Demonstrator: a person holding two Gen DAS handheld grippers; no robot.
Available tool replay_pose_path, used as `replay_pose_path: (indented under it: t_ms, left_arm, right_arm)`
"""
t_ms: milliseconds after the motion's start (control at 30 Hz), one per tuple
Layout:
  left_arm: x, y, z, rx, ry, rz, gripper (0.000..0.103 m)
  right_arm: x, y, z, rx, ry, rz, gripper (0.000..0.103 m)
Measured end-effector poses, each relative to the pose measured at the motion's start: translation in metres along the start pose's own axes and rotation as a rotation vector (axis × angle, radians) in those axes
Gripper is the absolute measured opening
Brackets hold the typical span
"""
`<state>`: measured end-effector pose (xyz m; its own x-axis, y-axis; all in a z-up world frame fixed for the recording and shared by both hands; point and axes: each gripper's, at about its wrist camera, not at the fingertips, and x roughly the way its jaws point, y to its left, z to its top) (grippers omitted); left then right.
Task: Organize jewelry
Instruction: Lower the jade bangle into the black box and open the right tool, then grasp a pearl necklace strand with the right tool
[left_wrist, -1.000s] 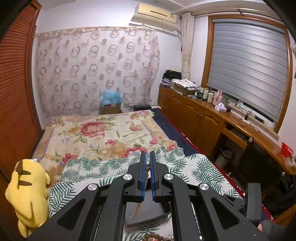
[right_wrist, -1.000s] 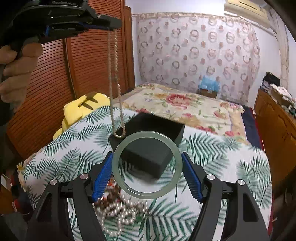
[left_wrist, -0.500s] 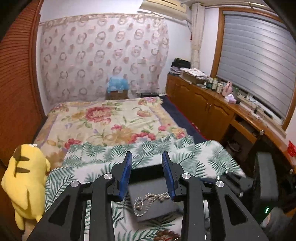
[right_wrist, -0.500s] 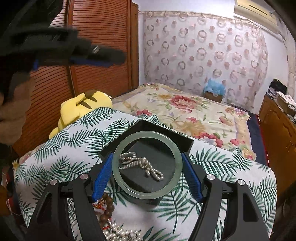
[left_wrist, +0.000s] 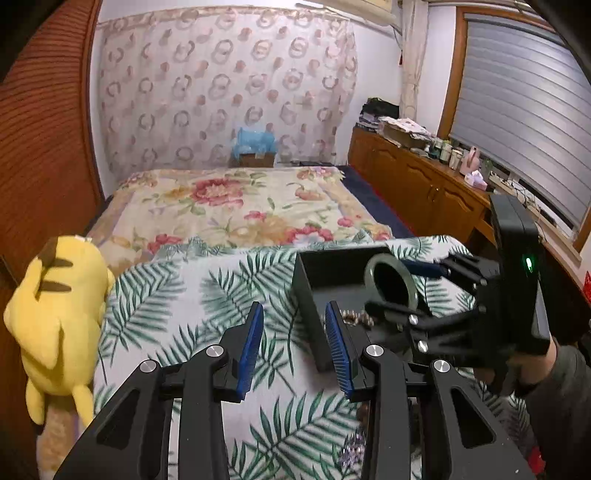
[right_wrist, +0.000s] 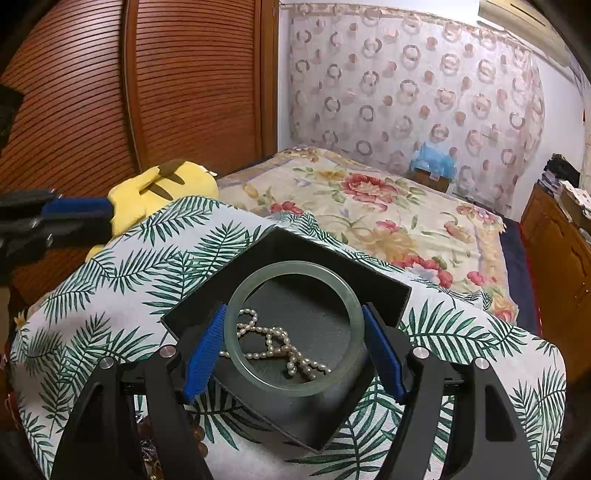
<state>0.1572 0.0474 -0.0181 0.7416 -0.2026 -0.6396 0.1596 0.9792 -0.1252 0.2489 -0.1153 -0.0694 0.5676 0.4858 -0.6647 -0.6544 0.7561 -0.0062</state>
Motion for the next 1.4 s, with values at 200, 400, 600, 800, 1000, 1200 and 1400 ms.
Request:
replay_pose_path:
  t_ms: [200, 400, 600, 800, 1000, 1200, 1400]
  left_arm:
    - [0.002, -0.007, -0.022, 0.0, 0.032, -0.012, 0.033]
    - [0.002, -0.019, -0.042, 0.013, 0.055, -0.033, 0.036]
    - [0.002, -0.031, -0.064, 0.011, 0.075, -0.047, 0.043]
    - [0.005, -0.041, -0.087, 0.019, 0.107, -0.042, 0.047]
    - [0.005, -0.047, -0.101, 0.004, 0.125, -0.061, 0.048]
    - [-0.001, -0.051, -0.107, 0.009, 0.121, -0.066, 0.054]
    - [0.001, -0.054, -0.112, 0.017, 0.138, -0.06, 0.058]
  right_arm:
    - [-0.005, 0.002, 0.001, -0.004, -0.013, -0.001, 0.075]
    - [-0.039, -0.004, -0.009, 0.042, -0.057, 0.004, 0.075]
    - [-0.074, -0.005, -0.049, 0.083, -0.053, 0.024, 0.075]
    - [-0.094, 0.001, -0.094, 0.102, -0.012, 0.042, 0.049]
    - [-0.102, 0.025, -0.13, 0.119, 0.041, 0.084, 0.034]
    - [-0.096, 0.051, -0.144, 0.082, 0.099, 0.094, 0.023]
    - [-0.086, 0.052, -0.149, 0.05, 0.148, 0.046, 0.012]
